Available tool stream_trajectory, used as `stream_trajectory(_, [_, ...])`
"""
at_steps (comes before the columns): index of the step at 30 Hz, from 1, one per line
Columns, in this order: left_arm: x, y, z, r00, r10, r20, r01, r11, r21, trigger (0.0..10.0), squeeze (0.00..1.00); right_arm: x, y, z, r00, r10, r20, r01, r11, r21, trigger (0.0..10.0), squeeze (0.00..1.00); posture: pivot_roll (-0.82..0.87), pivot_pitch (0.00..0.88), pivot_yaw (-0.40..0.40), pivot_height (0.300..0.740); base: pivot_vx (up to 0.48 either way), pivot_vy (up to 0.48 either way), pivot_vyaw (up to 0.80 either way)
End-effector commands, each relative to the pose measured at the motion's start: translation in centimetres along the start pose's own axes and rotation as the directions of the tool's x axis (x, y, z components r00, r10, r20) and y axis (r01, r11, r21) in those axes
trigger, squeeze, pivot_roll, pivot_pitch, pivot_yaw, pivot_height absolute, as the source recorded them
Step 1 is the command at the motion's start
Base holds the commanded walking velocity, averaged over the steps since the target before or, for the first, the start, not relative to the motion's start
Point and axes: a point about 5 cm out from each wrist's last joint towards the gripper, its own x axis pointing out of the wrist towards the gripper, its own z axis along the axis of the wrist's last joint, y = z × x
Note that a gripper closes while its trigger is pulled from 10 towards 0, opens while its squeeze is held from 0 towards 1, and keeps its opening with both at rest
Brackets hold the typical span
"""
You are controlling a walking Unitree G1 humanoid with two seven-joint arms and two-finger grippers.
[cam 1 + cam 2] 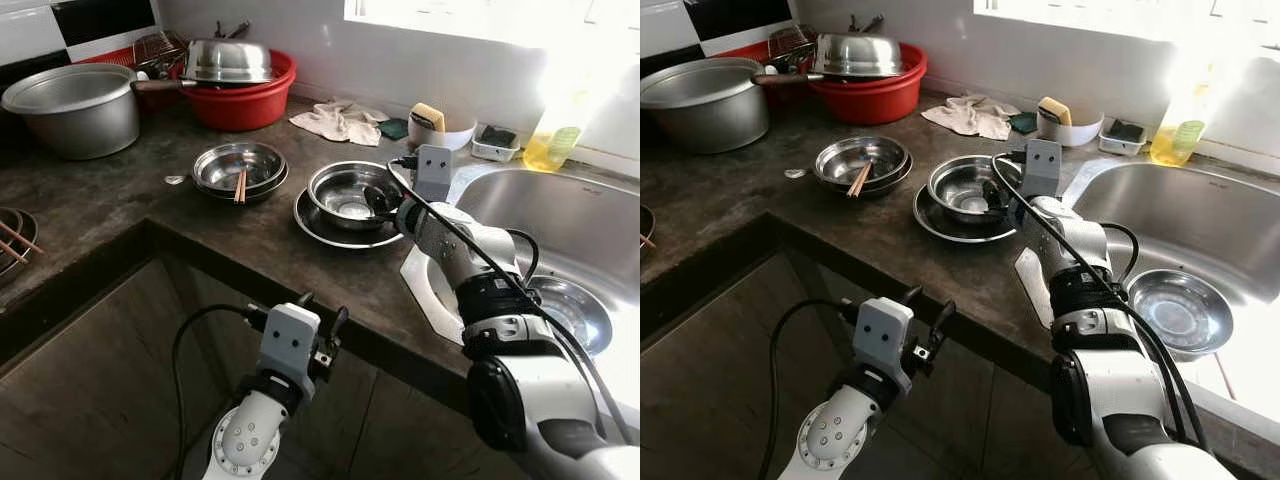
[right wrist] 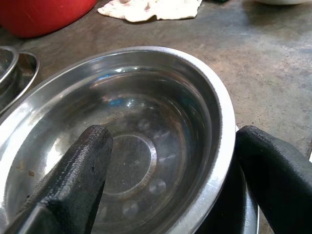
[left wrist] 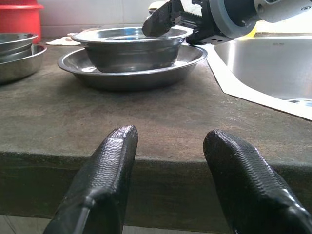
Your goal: Kitchen organization
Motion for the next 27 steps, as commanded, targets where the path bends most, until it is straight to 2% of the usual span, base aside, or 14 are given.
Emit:
stream_trajectory(1, [0.0,0.0,0.3,1.0,0.0,0.015,0.0,1.0,0.01,10.0,0.0,0.0,0.2,0.5,1.0,0.018,-0.012,-0.017,1.0,0.026,10.0,0.0,0.06,0.078,-0.052,0.74,0.0,0.0,0.0])
stream_trajectory(6, [0.0,0.2,0.2,1.0,0.008,0.013,-0.008,1.0,0.016,10.0,0.0,0.1,0.4,0.1,0.998,0.044,-0.055,-0.04,0.997,0.067,10.0,0.0,0.06,0.076,-0.051,0.74,0.0,0.0,0.0])
stream_trajectory(10, [0.0,0.2,0.2,1.0,0.009,0.011,-0.01,1.0,0.019,10.0,0.0,0.1,0.4,-0.4,0.994,0.049,-0.098,-0.043,0.997,0.062,10.0,0.0,0.06,0.076,-0.051,0.74,0.0,0.0,0.0])
stream_trajectory(11, [0.0,0.2,0.2,1.0,0.01,0.011,-0.01,1.0,0.02,10.0,0.0,0.2,0.4,-0.7,0.992,0.049,-0.115,-0.043,0.997,0.057,9.2,0.0,0.06,0.076,-0.051,0.74,0.0,0.0,0.0])
stream_trajectory(12, [0.0,0.2,0.2,1.0,0.011,0.011,-0.011,1.0,0.021,10.0,0.0,0.2,0.5,-0.8,0.991,0.049,-0.127,-0.043,0.998,0.054,9.2,0.0,0.06,0.076,-0.051,0.74,0.0,0.0,0.0])
stream_trajectory(13, [0.1,0.2,0.2,1.0,0.012,0.011,-0.012,1.0,0.021,10.0,0.0,0.2,0.4,-1.0,0.989,0.05,-0.14,-0.042,0.998,0.057,4.7,0.0,0.06,0.075,-0.053,0.74,0.0,0.0,0.0])
stream_trajectory(14, [0.1,0.2,0.2,1.0,0.013,0.011,-0.013,1.0,0.021,10.0,0.0,0.2,0.4,-1.1,0.988,0.05,-0.148,-0.042,0.997,0.059,4.7,0.0,0.06,0.075,-0.053,0.74,0.0,0.0,0.0])
stream_trajectory(15, [0.1,0.2,0.2,1.0,0.015,0.01,-0.015,1.0,0.021,10.0,0.0,0.3,0.3,-1.3,0.987,0.038,-0.159,-0.03,0.998,0.053,0.0,0.0,0.06,0.075,-0.053,0.74,0.0,0.0,0.0])
stream_trajectory(27, [0.2,0.3,0.1,1.0,0.02,0.007,-0.02,0.999,0.028,10.0,0.0,0.3,-0.2,-1.0,0.988,0.011,-0.151,0.003,0.996,0.093,0.0,0.0,0.06,0.065,-0.053,0.74,0.0,0.0,0.0])
